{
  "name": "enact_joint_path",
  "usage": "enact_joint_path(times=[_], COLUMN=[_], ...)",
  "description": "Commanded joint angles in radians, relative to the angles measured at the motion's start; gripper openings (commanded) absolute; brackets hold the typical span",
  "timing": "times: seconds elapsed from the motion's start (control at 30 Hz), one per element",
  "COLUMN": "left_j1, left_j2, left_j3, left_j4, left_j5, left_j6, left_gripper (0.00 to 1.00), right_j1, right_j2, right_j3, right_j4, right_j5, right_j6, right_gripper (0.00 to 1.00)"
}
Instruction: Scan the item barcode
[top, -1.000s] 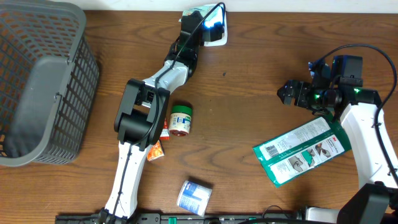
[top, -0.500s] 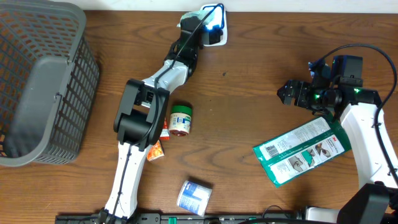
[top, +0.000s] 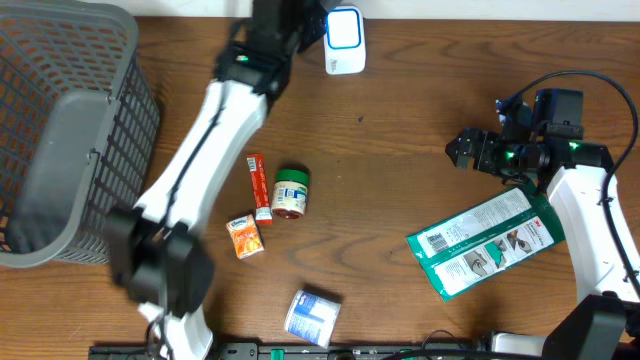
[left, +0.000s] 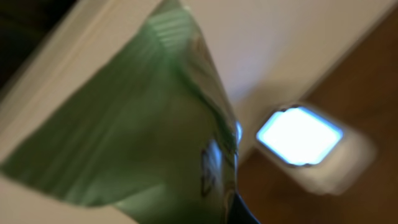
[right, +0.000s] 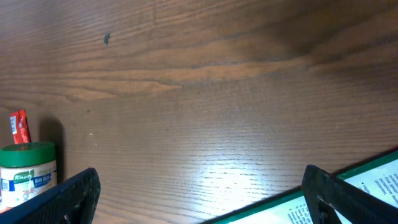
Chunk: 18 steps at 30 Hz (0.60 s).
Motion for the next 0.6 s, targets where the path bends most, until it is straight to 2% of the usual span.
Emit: enact_joint_path(times=[0.0,0.07,0.2,0.37,0.5,0.57], left_j1=[-0.011,-0.022,-0.072,-0.144,-0.207,-0.245], left_j2=[-0.048,-0.05,-0.024,0.012,0.054,0.085], left_j3=[0.011,0.01,-0.019,-0.043,-0.046,-0.046], left_j4=[-0.128,-0.181,-0.205,-0.275,-0.283,-0.26], left_j5=[0.394,0.452,0.465,0.465,0.465,0.468], left_j6=[-0.428,-0.549,-0.785,-0.831,-0.918,-0.946], left_gripper=[0.07,0.07,0.07,0.07,0.07,0.07], right_j1=[0.012,0.012,0.012,0.012,-0.005,-0.039], right_j2=[-0.003,-0.003,-0.003,-0.003,-0.018,-0.037], right_j3=[0.007,0.007,0.007,0.007,0.019,0.048], right_j4=[-0.002,-0.002,-0.001,0.134,0.136,0.079], right_j5=[-0.001,-0.001,-0.001,-0.002,-0.106,-0.115], right_j6=[-0.015,-0.015,-0.015,-0.013,-0.011,-0.011], right_gripper=[0.99,0.99,0.99,0.99,0.99,0.99])
